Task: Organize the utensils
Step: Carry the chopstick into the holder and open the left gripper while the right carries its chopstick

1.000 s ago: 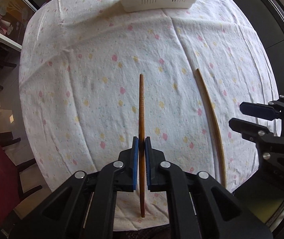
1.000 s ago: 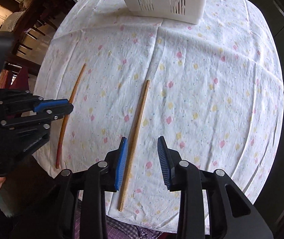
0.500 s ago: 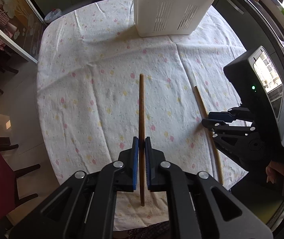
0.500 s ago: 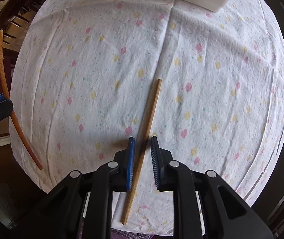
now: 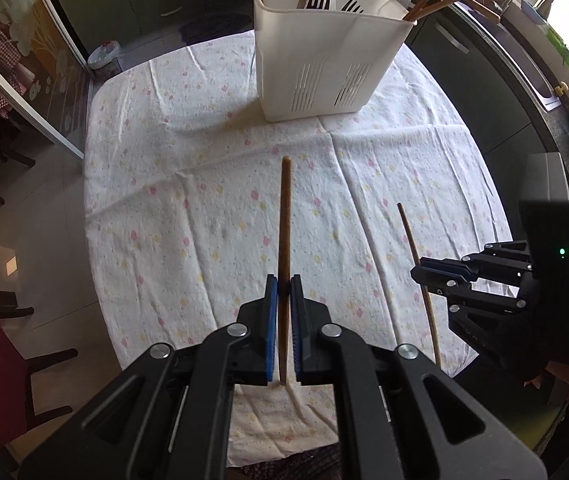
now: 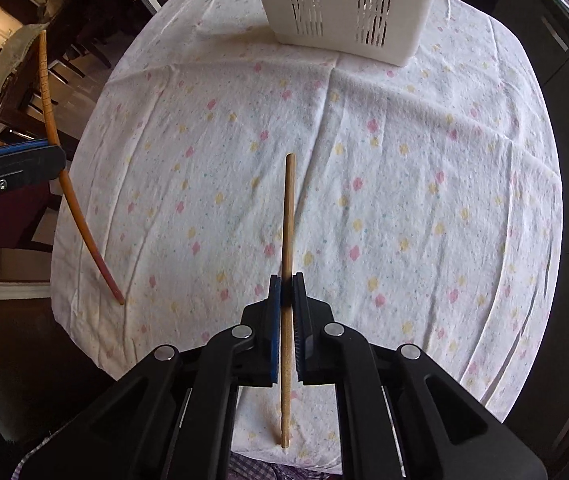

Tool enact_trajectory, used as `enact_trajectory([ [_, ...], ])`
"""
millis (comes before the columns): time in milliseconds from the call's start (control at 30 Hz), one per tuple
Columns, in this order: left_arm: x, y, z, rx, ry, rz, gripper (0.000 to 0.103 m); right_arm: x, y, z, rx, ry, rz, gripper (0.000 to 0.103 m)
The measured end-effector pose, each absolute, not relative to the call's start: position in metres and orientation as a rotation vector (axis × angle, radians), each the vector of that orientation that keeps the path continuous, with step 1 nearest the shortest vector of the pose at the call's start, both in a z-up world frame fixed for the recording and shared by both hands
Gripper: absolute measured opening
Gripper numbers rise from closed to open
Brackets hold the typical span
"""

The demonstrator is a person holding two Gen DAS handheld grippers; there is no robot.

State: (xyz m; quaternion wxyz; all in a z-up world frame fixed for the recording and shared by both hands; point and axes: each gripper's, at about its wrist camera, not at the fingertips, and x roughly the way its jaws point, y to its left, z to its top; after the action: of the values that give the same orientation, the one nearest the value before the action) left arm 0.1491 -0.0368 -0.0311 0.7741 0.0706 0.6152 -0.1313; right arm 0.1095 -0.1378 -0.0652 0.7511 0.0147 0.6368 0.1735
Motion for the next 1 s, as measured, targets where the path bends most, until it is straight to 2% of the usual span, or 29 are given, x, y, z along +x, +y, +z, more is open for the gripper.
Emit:
enact_trajectory([
  [267, 0.168, -0.046, 0.016, 0.117, 1.238, -0.274, 0.006, 0.085, -0.201, -0.001, 0.159, 1.197, 0.383, 0.006],
  [500, 0.196, -0.057, 0.078, 0.079, 1.112, -0.267, 0.006, 0.078, -0.25, 0.045, 0.208, 1.068, 0.359, 0.006],
  [800, 0.234, -0.077, 0.151, 0.05, 0.972, -0.239, 0.006, 0.077, -0.268, 0.055, 0.216, 1.046, 0.342, 0.007],
  [1000, 0.26, -0.091, 0.164, 0.062, 0.921, -0.204, 0.006, 0.078, -0.279, 0.046, 0.23, 1.056, 0.332, 0.007],
])
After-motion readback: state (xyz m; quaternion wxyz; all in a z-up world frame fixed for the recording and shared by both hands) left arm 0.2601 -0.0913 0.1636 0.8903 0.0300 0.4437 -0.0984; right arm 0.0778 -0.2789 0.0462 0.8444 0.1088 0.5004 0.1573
